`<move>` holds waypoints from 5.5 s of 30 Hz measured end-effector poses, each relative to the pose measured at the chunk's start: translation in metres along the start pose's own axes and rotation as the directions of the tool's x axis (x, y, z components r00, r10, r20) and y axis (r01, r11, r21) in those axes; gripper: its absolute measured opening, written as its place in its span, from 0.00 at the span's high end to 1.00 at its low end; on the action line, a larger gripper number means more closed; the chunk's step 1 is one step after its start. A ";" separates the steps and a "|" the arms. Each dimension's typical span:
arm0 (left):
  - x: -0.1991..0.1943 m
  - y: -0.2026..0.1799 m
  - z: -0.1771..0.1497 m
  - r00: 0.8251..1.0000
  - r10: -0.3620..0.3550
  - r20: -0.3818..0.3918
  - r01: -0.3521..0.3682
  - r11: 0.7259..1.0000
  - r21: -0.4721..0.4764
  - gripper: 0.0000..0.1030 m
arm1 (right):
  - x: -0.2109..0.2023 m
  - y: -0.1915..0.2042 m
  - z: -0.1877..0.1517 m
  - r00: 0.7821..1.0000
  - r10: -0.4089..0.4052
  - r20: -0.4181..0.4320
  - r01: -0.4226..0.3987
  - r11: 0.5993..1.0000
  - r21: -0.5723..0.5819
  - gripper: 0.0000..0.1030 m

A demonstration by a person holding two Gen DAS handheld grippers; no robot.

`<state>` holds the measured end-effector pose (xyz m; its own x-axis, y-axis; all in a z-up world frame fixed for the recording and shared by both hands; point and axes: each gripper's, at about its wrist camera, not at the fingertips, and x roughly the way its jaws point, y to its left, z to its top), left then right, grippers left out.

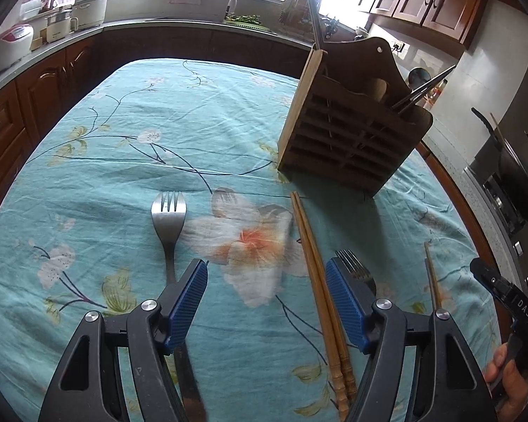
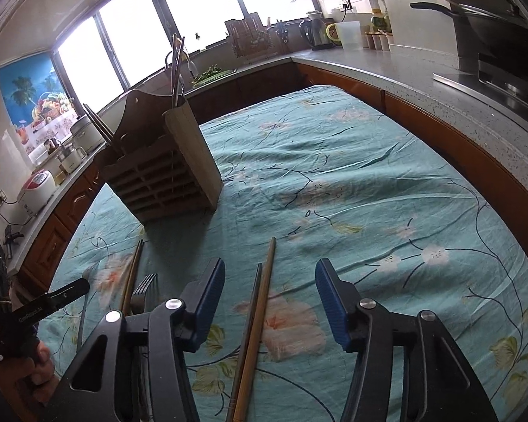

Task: Organize utensils
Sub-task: 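Grasp a wooden chopstick with the left gripper while the right gripper grasps another wooden chopstick, then lift both held chopsticks and lower them into the wooden caddy, then open both grippers to release the chopsticks into the caddy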

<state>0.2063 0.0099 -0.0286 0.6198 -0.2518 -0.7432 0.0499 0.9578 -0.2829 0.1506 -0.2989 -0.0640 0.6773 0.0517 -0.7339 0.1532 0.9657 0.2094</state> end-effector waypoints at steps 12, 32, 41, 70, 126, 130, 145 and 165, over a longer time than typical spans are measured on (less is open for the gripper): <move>0.050 -0.021 0.031 0.997 0.047 -0.068 -0.043 0.997 0.060 0.44 | 0.040 0.006 0.012 0.994 -0.031 -0.105 0.026 0.998 -0.052 0.78; 0.102 -0.037 0.045 0.989 0.092 -0.117 -0.070 0.982 0.173 0.65 | 0.076 0.001 0.014 0.983 -0.033 -0.179 0.022 0.998 -0.063 0.87; 0.114 -0.050 0.049 0.982 0.149 -0.115 -0.115 0.957 0.265 0.66 | 0.082 0.008 0.017 0.984 -0.066 -0.164 0.047 0.992 -0.118 0.89; -0.038 -0.022 0.051 0.983 -0.131 0.126 0.116 0.986 0.122 0.97 | -0.044 0.044 0.081 0.983 0.142 0.117 -0.134 0.988 -0.078 0.96; -0.037 -0.018 0.137 0.844 -0.128 0.521 0.117 0.992 0.055 0.97 | -0.027 0.092 0.192 0.906 0.195 0.376 -0.177 0.981 -0.084 0.96; -0.008 -0.016 0.134 0.867 -0.121 0.483 0.116 0.992 0.040 0.97 | -0.002 0.087 0.181 0.928 0.188 0.322 -0.176 0.982 -0.065 0.96; 0.030 -0.008 0.153 0.911 -0.123 0.395 0.115 0.992 0.043 0.96 | 0.025 0.075 0.172 0.951 0.160 0.265 -0.161 0.987 -0.019 0.95; -0.015 0.001 0.117 0.929 -0.066 0.363 0.067 0.998 0.011 0.26 | -0.011 0.053 0.150 0.926 0.195 0.323 -0.214 0.976 0.024 0.02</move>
<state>0.2887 0.0311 0.0528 0.8571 -0.2474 -0.4519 0.0999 0.9403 -0.3254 0.2596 -0.2870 0.0520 0.8894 0.1542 -0.4303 0.0221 0.9258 0.3774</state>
